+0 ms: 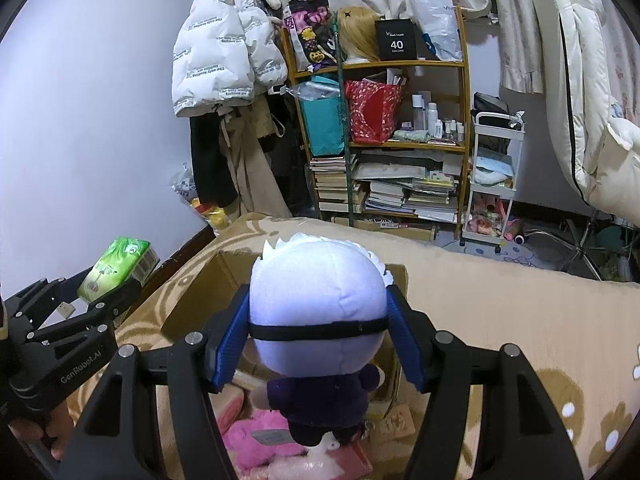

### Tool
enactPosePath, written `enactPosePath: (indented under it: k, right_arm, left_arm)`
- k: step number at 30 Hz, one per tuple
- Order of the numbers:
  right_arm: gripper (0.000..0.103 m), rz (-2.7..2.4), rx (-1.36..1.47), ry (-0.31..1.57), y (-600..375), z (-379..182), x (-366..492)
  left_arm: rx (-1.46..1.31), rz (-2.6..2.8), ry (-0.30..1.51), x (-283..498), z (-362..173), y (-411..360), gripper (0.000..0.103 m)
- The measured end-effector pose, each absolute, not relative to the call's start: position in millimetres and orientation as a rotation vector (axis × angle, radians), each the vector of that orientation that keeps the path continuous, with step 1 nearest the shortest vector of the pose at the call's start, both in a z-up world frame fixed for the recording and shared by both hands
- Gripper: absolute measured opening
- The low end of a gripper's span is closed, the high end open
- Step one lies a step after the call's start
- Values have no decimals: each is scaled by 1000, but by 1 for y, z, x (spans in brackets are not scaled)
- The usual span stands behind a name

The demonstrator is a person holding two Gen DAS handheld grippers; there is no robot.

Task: Organize soft objects
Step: 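Lift the green pack with the left tool while the right tool carries the doll over the box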

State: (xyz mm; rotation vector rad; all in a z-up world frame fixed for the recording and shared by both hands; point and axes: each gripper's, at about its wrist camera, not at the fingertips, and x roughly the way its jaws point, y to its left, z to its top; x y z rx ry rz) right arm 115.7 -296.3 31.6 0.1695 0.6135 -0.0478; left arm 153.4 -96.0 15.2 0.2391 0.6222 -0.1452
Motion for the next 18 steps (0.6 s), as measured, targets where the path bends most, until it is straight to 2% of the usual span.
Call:
enactPosePath:
  k: [18]
  right_arm:
    - [69,-49,196,701,-316,0,147]
  left_arm:
    - [253,-239,715,188,-21,-127,53]
